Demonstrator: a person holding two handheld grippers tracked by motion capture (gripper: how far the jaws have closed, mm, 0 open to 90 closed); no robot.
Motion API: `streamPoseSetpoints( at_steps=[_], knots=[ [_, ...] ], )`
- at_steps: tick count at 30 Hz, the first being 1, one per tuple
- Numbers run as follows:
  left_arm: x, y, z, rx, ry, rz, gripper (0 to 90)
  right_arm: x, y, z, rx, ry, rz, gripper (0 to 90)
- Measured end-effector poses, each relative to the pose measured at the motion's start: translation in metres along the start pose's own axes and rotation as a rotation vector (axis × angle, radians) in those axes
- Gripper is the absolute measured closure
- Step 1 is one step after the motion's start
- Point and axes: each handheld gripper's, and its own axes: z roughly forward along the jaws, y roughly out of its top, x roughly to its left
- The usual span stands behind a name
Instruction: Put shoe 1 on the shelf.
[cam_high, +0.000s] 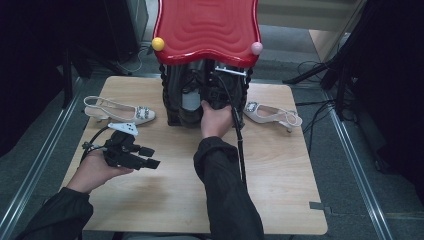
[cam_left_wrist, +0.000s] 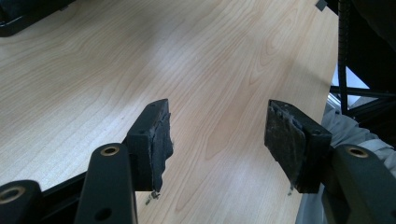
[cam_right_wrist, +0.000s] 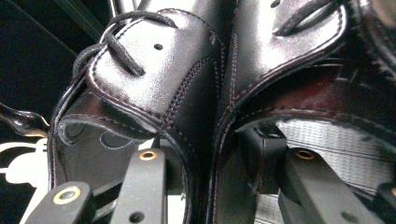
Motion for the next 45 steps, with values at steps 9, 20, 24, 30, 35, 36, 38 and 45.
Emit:
streamPoseSetpoints(
  at_steps=[9,20,24,30,35,36,38,45],
  knots=[
    [0.000,0.001,0.000,0.002,0.004,0.002,40.9,-0.003,0.001,-0.003,0.011,0.051,-0.019,58.2],
    [-0.001,0.004,-0.001,-0.009,0.008,-0.004,41.0,-0.005,-0.001,-0.015,0.019,0.095,-0.079,59.0],
    [-0.001,0.010,-0.003,-0.017,0.012,-0.002,41.9,-0.004,-0.003,-0.021,0.033,0.101,-0.125,59.0],
    [-0.003,0.026,-0.013,-0.046,0.029,0.013,54.7,-0.006,-0.007,-0.036,0.052,0.152,-0.177,57.4],
    [-0.005,0.050,-0.025,-0.054,0.049,0.043,68.5,-0.007,-0.010,-0.050,0.062,0.190,-0.207,57.2],
    [-0.005,0.054,-0.026,-0.054,0.055,0.043,71.0,-0.007,-0.011,-0.053,0.065,0.199,-0.219,57.3],
    [-0.004,0.068,-0.033,-0.062,0.065,0.055,75.6,-0.005,-0.011,-0.058,0.076,0.217,-0.235,57.9],
    [-0.002,0.107,-0.048,-0.085,0.079,0.079,86.0,0.001,-0.016,-0.076,0.096,0.284,-0.311,64.6]
  ],
)
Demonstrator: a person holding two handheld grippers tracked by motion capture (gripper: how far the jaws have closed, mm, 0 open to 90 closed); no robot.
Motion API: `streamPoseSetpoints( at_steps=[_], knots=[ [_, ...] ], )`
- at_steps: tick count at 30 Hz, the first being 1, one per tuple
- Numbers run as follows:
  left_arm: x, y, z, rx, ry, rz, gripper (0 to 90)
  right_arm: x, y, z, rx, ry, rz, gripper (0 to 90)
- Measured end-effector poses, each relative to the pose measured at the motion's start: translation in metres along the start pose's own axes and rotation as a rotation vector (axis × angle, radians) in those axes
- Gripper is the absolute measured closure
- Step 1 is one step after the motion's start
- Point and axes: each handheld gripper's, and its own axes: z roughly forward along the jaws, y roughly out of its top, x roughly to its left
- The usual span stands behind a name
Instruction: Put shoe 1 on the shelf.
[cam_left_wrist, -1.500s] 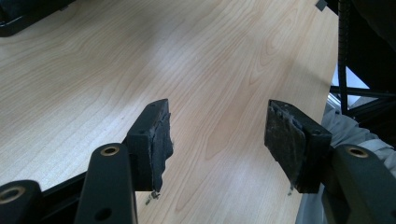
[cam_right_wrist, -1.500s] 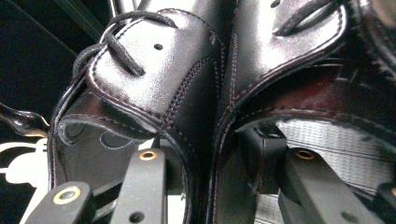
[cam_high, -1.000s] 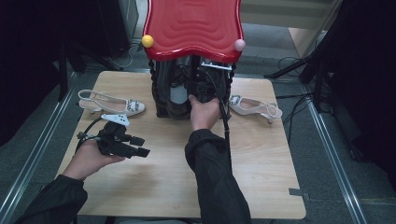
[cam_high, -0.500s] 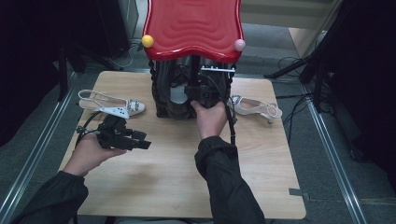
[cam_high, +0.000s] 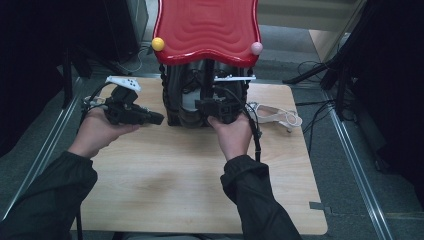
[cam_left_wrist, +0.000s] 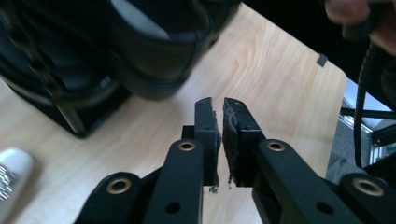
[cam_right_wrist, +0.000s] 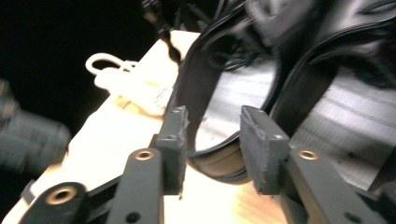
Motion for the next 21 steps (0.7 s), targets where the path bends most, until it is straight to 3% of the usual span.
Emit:
streamPoseSetpoints(
  at_steps=[4,9,13,17,21],
  knots=[
    [0.002,0.023,-0.005,-0.003,0.020,0.028,89.4,0.006,-0.008,-0.005,0.017,0.027,-0.033,71.7],
    [0.005,0.045,-0.008,-0.011,0.011,0.047,90.0,0.009,-0.019,-0.005,0.034,0.056,-0.060,78.3],
    [0.006,0.059,-0.010,-0.029,-0.001,0.047,90.0,0.010,-0.026,-0.004,0.050,0.073,-0.067,82.8],
    [0.008,0.079,-0.012,-0.035,0.011,0.071,90.0,0.009,-0.038,-0.001,0.070,0.093,-0.073,90.0],
    [0.009,0.095,-0.014,-0.042,0.031,0.084,90.0,0.007,-0.045,0.002,0.078,0.099,-0.077,90.0]
  ],
)
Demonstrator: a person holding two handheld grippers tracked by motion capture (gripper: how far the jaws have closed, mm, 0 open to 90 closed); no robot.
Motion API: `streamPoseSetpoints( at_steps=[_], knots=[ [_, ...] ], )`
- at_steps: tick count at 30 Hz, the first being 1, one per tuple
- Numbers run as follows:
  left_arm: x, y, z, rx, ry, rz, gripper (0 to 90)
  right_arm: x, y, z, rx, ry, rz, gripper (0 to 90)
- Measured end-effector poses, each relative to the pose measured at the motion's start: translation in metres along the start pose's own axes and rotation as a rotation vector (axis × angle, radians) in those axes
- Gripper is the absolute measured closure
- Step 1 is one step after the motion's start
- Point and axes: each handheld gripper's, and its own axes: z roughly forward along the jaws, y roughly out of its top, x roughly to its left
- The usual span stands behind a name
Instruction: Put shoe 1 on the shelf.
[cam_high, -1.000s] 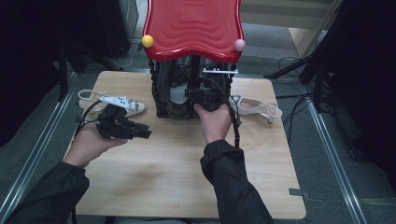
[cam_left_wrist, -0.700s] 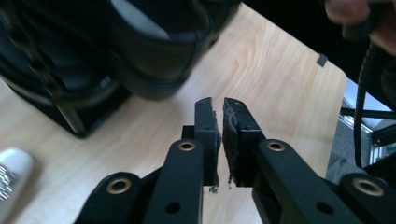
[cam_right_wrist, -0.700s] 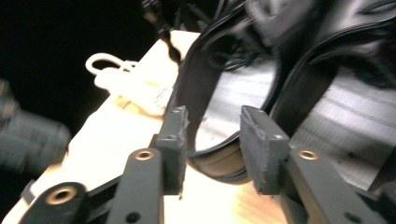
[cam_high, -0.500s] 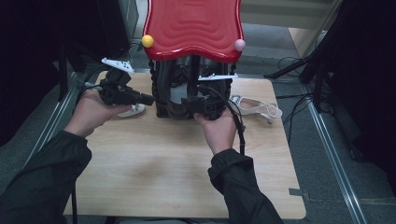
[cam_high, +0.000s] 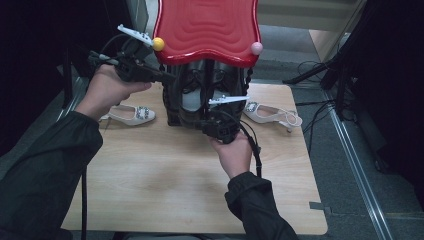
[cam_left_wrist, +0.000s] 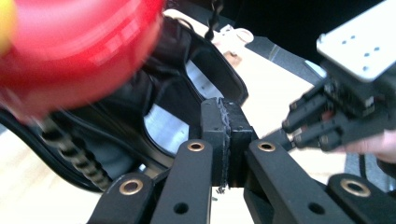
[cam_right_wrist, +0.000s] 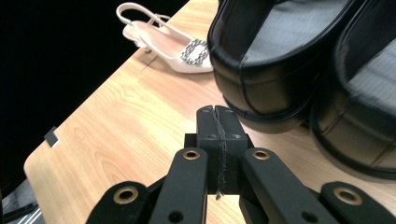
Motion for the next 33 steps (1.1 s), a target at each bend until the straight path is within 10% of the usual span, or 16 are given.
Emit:
streamPoseSetpoints(
  at_steps=[16,33],
  knots=[
    [0.019,0.063,0.011,-0.024,0.058,0.025,90.0,-0.003,-0.015,0.027,0.003,-0.035,-0.048,90.0],
    [0.030,0.068,0.022,-0.024,0.082,0.024,90.0,-0.010,-0.001,0.044,-0.017,-0.074,-0.051,90.0]
  ],
)
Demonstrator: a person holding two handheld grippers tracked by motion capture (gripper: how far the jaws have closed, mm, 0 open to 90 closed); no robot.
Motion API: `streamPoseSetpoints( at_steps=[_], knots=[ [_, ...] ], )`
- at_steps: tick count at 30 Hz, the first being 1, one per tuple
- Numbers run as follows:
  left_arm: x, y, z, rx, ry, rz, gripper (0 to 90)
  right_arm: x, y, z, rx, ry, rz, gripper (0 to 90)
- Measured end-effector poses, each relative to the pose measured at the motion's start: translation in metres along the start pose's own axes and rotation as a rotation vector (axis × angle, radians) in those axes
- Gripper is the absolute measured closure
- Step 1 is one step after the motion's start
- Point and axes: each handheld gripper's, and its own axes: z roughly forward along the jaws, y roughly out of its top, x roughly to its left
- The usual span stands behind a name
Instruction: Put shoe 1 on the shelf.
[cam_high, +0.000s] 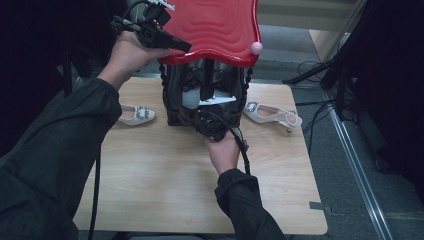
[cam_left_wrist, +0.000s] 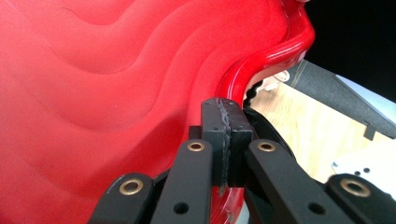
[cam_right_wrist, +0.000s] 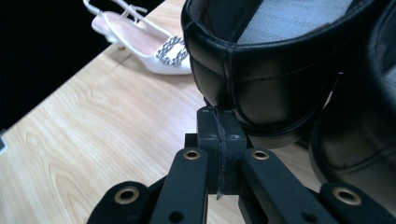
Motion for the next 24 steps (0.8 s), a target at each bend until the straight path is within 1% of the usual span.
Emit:
streamPoseSetpoints(
  at_steps=[2,3,4,8,9,10,11,13,14,16,17,19,20,22,24],
  knots=[
    [0.000,0.000,0.000,0.001,0.004,0.002,90.0,-0.001,0.004,0.003,-0.002,-0.007,0.008,90.0],
    [0.000,0.000,0.000,0.000,0.003,0.001,90.0,-0.001,0.008,0.005,0.002,-0.016,0.000,90.0],
    [0.000,0.000,0.000,0.000,0.003,0.001,90.0,-0.001,0.009,0.006,-0.001,-0.015,0.001,90.0],
    [0.000,0.000,0.000,0.004,0.006,0.003,90.0,-0.002,0.019,0.013,-0.014,-0.043,0.024,90.0],
    [0.000,0.000,0.000,0.004,0.007,0.003,90.0,-0.003,0.021,0.014,-0.014,-0.042,0.033,90.0],
    [0.000,-0.001,0.000,0.003,0.006,0.003,90.0,-0.004,0.023,0.015,-0.017,-0.043,0.030,90.0],
    [0.000,-0.001,0.000,0.002,0.007,0.002,90.0,-0.003,0.025,0.016,-0.014,-0.042,0.037,90.0],
    [0.000,-0.001,0.000,0.001,0.007,0.000,90.0,-0.004,0.027,0.018,-0.011,-0.046,0.037,90.0],
    [0.000,-0.001,0.000,-0.001,0.006,0.000,90.0,-0.003,0.031,0.021,-0.012,-0.046,0.045,90.0],
    [0.000,-0.001,0.000,-0.001,0.008,0.001,90.0,-0.002,0.032,0.022,-0.015,-0.053,0.045,90.0],
    [0.000,-0.001,0.000,-0.002,0.009,0.004,90.0,-0.002,0.034,0.025,-0.024,-0.060,0.048,90.0],
    [0.000,-0.001,0.001,-0.003,0.013,0.004,90.0,-0.002,0.035,0.026,-0.026,-0.060,0.050,90.0],
    [0.000,-0.001,0.001,-0.002,0.013,0.003,90.0,-0.002,0.038,0.029,-0.029,-0.063,0.062,90.0],
    [0.000,-0.001,0.001,0.001,0.013,0.004,90.0,-0.002,0.039,0.031,-0.035,-0.065,0.058,90.0],
    [0.000,-0.001,0.001,-0.007,0.013,-0.002,90.0,-0.002,0.042,0.035,-0.049,-0.059,0.077,90.0]
  ],
)
